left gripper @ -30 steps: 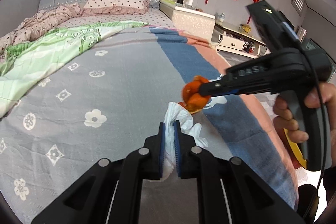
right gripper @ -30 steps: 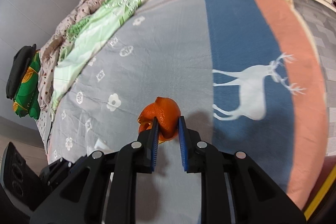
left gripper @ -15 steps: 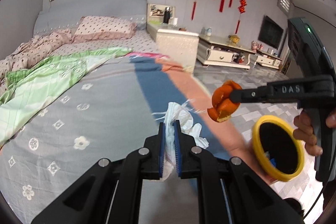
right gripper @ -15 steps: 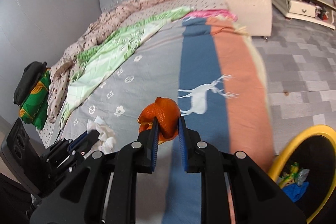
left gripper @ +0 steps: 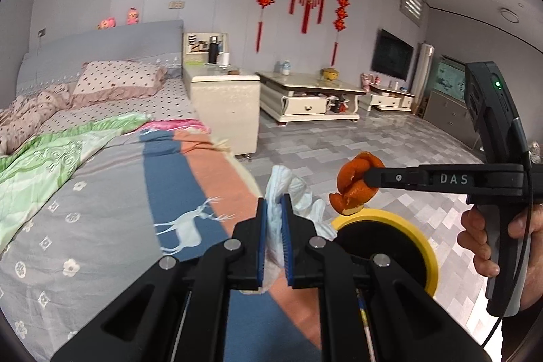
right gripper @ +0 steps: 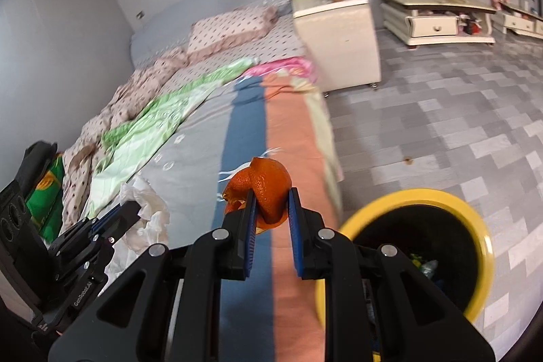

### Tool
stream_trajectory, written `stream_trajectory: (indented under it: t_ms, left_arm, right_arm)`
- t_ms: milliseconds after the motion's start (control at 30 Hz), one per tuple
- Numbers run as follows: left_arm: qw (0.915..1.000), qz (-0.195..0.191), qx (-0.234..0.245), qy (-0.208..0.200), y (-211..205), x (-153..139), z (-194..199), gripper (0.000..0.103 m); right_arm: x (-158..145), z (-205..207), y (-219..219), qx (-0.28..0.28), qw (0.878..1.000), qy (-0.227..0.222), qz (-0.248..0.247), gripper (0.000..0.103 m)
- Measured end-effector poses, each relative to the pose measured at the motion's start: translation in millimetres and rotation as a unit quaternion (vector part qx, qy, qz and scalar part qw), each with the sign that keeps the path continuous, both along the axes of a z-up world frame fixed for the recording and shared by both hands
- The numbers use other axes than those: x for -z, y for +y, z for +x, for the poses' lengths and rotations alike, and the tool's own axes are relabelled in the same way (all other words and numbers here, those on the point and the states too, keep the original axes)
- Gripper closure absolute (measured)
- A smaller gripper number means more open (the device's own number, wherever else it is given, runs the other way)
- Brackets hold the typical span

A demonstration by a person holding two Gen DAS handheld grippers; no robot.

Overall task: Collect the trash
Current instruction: 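Carry the orange peel and white tissue in both tools over the yellow bin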

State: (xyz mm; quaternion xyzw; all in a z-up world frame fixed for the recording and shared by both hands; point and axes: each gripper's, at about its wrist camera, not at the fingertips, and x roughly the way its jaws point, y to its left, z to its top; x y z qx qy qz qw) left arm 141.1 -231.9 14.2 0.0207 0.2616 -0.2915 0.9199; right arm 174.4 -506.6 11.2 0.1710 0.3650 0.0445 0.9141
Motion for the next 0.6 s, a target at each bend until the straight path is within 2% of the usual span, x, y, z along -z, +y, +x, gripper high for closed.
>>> stream_trajectory:
  t_ms: [367,600]
  left_arm:
    - [0.9982,0.015,0.056,-0.014,-83.9,3.7,-16.8,0.095]
    - [0.997,0.027,0.072,-0.001,-119.7,21.6,-13.0,0.095]
  right_arm:
    - [6.5,-58.3,-92.9,0.07,0.997,-0.014,-0.014,0.085]
    - [29.9,-66.0,-126.3,0.095,0.995,0.005,-0.018,0.085]
